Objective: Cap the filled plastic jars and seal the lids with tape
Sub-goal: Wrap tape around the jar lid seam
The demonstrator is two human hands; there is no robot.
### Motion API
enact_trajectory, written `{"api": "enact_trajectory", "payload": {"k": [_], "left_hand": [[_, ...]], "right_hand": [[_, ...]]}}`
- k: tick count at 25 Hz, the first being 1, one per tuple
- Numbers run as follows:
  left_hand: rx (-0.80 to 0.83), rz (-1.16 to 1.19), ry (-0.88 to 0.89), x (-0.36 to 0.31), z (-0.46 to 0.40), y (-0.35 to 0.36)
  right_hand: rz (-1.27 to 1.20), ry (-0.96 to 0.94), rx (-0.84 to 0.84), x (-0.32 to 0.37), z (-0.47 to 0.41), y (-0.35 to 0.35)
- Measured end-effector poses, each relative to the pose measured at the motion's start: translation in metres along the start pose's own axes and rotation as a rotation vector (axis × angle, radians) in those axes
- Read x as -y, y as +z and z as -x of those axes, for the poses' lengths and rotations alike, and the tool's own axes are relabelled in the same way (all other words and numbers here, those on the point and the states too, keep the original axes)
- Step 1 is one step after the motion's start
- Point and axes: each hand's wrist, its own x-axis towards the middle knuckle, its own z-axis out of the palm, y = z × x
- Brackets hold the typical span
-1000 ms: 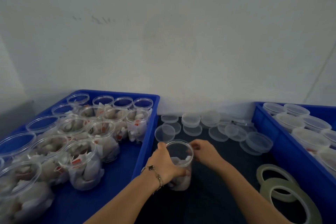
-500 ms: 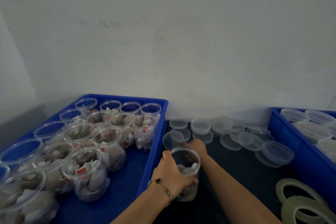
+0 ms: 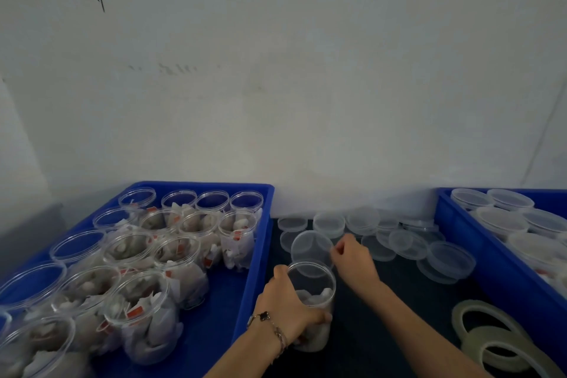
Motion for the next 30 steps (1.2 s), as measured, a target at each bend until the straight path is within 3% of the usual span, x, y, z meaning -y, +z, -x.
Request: {"api": "enact_trajectory", "payload": {"k": [3, 7, 11, 17, 20, 22, 26, 30], "left_hand": [[0.004, 0.007, 0.025, -0.004, 0.002, -0.001], [0.007, -0.061, 0.17, -0.009, 0.007, 0.0], [0.101, -0.125, 0.359, -0.014, 0.01, -0.002], [0.109, -0.134, 0.481, -0.015, 0.013, 0.0], [0.156, 0.09, 0.391, -0.006, 0.01, 0.001], [0.194, 0.086, 0.358, -0.003, 0.009, 0.003], [0.223, 0.129, 0.356, -0.006, 0.013, 0.002], [0.368, 0.274, 0.369, -0.01, 0.016, -0.007]], "right_hand": [[-0.089, -0.256, -0.104, 0.015, 0.044, -0.039], [-0.022, -0.513, -0.028, 0.027, 0.093, -0.056], [0.048, -0.61, 0.068, 0.022, 0.118, -0.053], [0.012, -0.603, 0.162, 0.022, 0.114, -0.062], [0.065, -0.523, 0.407, 0.026, 0.102, -0.073], [0.056, -0.478, 0.527, 0.028, 0.097, -0.079], [0.086, -0.502, 0.524, 0.033, 0.094, -0.089], [0.033, -0.525, 0.58, 0.037, 0.097, -0.1]]}}
